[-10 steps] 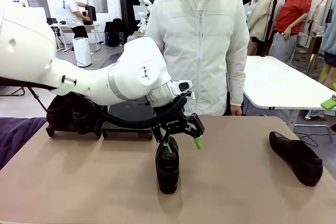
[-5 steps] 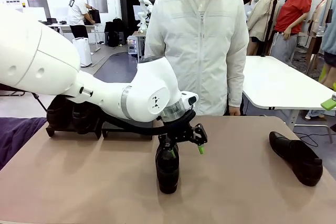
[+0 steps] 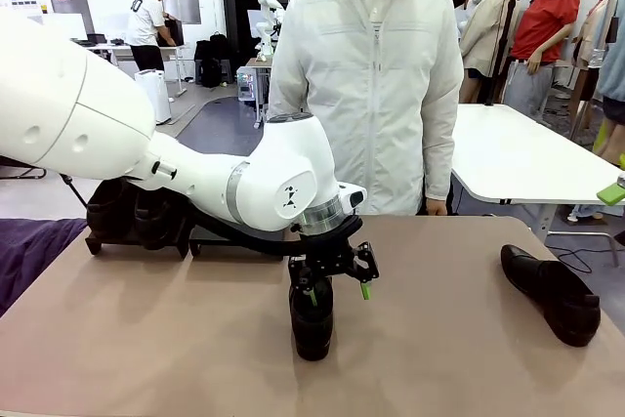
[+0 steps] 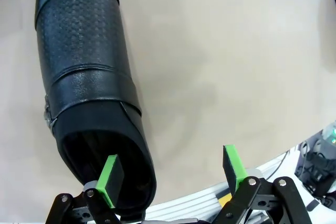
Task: Organize the shoes by placing them on the stand.
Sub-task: Place the Shoe from the middle of the table onto the Shoes Stand.
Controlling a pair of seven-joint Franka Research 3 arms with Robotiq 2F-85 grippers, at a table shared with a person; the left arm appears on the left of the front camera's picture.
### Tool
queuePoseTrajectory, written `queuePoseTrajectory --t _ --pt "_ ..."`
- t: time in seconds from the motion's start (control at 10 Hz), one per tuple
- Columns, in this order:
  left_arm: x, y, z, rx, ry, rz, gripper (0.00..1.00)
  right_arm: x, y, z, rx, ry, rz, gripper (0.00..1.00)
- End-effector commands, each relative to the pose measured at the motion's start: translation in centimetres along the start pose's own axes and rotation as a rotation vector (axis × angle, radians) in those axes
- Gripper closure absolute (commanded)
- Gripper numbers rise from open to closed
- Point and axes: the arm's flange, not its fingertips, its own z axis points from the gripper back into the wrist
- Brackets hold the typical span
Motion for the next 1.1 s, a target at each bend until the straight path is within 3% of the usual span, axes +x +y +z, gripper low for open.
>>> queuePoseTrajectory --t 0.0,0.1,0.2,0.3,0.4,1.0 --pt "0.9 -0.5 -0.8 0.043 -0.029 0.034 0.02 -0.1 -0.1 0.4 -0.006 0.007 0.026 0.0" --pt "1.2 -0.6 -1.1 0.066 -0.037 0.053 0.02 -0.1 -0.1 0.4 -0.006 0.007 0.026 0.0" --pt "1.4 -0.6 -1.4 0.098 -0.046 0.055 0.15 -0.1 -0.1 0.4 -0.006 0.007 0.026 0.0" --pt "1.4 -0.6 -1.6 0.11 -0.036 0.048 0.75 -0.1 -0.1 0.4 -0.006 0.007 0.026 0.0" --pt "1.5 -0.8 -1.8 0.119 -0.04 0.051 1.0 -0.1 -0.1 0.4 -0.006 0.007 0.026 0.0" --pt "1.8 -0.8 -1.9 0.166 -0.025 0.066 1.0 -0.1 -0.1 0.4 -0.006 0.007 0.026 0.0"
